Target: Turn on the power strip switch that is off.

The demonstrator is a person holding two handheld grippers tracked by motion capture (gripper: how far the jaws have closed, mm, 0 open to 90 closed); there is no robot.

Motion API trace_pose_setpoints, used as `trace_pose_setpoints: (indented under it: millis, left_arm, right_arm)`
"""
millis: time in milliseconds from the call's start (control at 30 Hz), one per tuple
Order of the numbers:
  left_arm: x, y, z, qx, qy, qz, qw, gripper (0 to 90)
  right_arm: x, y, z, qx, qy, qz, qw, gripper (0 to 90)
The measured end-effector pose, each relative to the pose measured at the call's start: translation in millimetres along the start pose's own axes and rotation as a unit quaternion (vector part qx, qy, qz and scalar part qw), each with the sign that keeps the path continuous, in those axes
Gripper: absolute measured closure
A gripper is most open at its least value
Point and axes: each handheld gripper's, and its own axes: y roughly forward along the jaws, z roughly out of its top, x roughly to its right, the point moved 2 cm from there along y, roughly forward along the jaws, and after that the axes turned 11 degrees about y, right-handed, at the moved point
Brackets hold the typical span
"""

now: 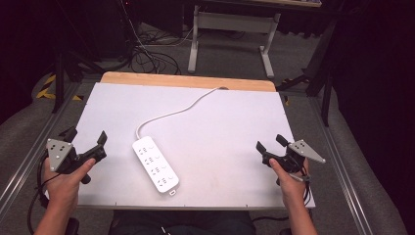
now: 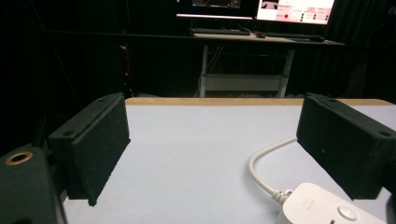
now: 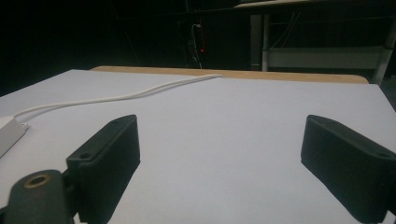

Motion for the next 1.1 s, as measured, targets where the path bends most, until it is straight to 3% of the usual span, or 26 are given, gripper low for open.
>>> trace_pose_setpoints:
  millis: [67, 167, 333, 433, 600, 700, 733, 767, 833, 1100]
  left_arm:
    - [2.8, 1.3, 0.7, -0.001, 0.014, 0.005, 0.9999, 14.3]
    - [5.0, 2.7, 1.3, 0.000, 0.017, 0.001, 0.9999, 15.6]
    - [2.8, 3.6, 0.7, -0.004, 0.003, 0.003, 1.0000, 17.5]
    - [0.6, 3.5, 0.6, -0.012, -0.003, 0.003, 0.9999, 23.7]
    - [-1.2, 2.1, 1.1, -0.012, -0.007, 0.011, 0.9998, 37.8]
    - [-3.6, 0.7, 1.3, -0.009, -0.007, 0.010, 0.9999, 50.9]
    - [-4.0, 0.2, 1.4, -0.008, -0.008, 0.008, 0.9999, 50.9]
    - [-4.7, -0.8, 1.6, -0.006, -0.009, 0.004, 0.9999, 60.6]
    - [-5.3, -1.4, 1.8, -0.006, -0.004, 0.003, 1.0000, 68.1]
    - [-5.8, -4.8, 4.9, 0.000, 0.009, -0.003, 1.0000, 86.9]
  right_arm:
    - [1.2, -1.5, -0.7, -0.001, 0.003, -0.004, 1.0000, 12.4]
    - [2.4, -3.1, -0.9, -0.001, 0.005, -0.005, 1.0000, 12.4]
    - [2.8, -4.2, -1.1, -0.001, 0.005, -0.006, 1.0000, 12.5]
    - [2.7, -4.4, -1.4, -0.001, 0.005, -0.007, 1.0000, 12.5]
    - [2.7, -4.3, -1.2, -0.002, 0.005, -0.006, 1.0000, 12.5]
    - [2.7, -3.8, -1.5, -0.003, 0.005, -0.006, 1.0000, 12.6]
    - [2.7, -3.8, -1.5, -0.003, 0.005, -0.006, 1.0000, 12.6]
    - [2.9, -3.5, -1.7, -0.006, 0.005, -0.005, 1.0000, 12.5]
    - [2.8, -3.3, -1.7, -0.005, 0.006, -0.004, 1.0000, 12.6]
    - [2.5, -3.6, -1.8, -0.007, 0.006, -0.004, 1.0000, 12.6]
